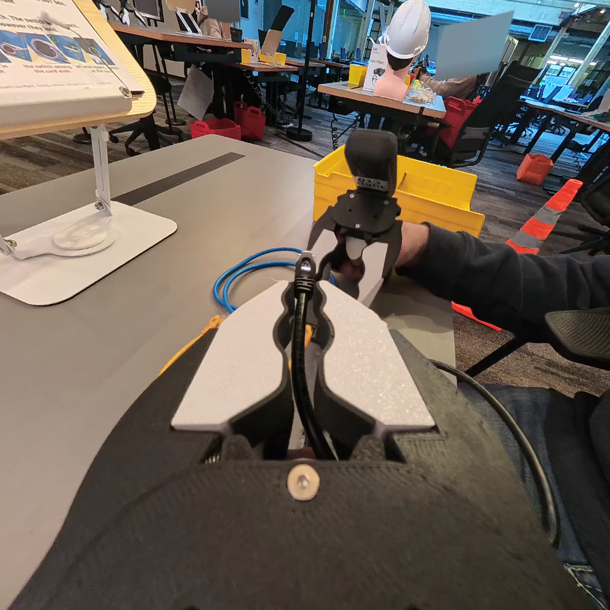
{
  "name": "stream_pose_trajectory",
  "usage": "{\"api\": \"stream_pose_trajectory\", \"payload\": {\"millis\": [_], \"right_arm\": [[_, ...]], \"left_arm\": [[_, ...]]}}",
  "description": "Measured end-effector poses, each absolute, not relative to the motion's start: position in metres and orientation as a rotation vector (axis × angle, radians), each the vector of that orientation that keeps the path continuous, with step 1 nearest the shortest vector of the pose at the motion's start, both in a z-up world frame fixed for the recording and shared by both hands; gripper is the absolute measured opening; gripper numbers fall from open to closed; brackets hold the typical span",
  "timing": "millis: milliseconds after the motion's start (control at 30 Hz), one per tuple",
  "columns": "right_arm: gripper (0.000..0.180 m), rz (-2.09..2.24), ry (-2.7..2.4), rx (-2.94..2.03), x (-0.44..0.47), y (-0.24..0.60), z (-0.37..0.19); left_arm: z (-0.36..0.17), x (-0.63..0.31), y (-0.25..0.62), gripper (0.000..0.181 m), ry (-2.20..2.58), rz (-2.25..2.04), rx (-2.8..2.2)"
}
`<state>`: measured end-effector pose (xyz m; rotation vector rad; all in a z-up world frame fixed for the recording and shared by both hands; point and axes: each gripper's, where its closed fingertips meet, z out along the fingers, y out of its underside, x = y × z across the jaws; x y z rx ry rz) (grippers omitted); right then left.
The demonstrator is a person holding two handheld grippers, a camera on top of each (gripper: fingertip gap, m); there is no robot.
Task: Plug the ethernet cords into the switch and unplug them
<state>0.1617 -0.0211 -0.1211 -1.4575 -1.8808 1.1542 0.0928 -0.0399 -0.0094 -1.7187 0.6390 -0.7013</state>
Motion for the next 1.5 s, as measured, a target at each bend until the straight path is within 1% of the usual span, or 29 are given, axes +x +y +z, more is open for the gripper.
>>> {"api": "stream_pose_trajectory", "payload": {"millis": [267, 500, 833, 1133, 1500], "right_arm": [[0.057, 1.334, -1.782, -1.427, 0.155, -0.012, -0.092], [0.057, 1.438, -1.752, -1.347, 0.152, -0.008, -0.075], [0.057, 1.487, -1.800, -1.296, 0.152, -0.012, -0.073], [0.057, 1.496, -1.834, -1.299, 0.154, -0.013, -0.075], [0.057, 1.395, -1.877, -1.294, 0.151, -0.012, -0.079]], "left_arm": [[-0.010, 0.097, -0.044, 0.010, 0.690, -0.707, -1.726], [-0.022, 0.114, -0.046, 0.011, 0.782, -0.642, -1.799], [-0.040, 0.116, -0.043, 0.011, 0.838, -0.554, -1.874], [-0.046, 0.116, -0.042, 0.011, 0.871, -0.524, -1.904], [-0.052, 0.118, -0.043, 0.011, 0.888, -0.541, -1.925]]}}
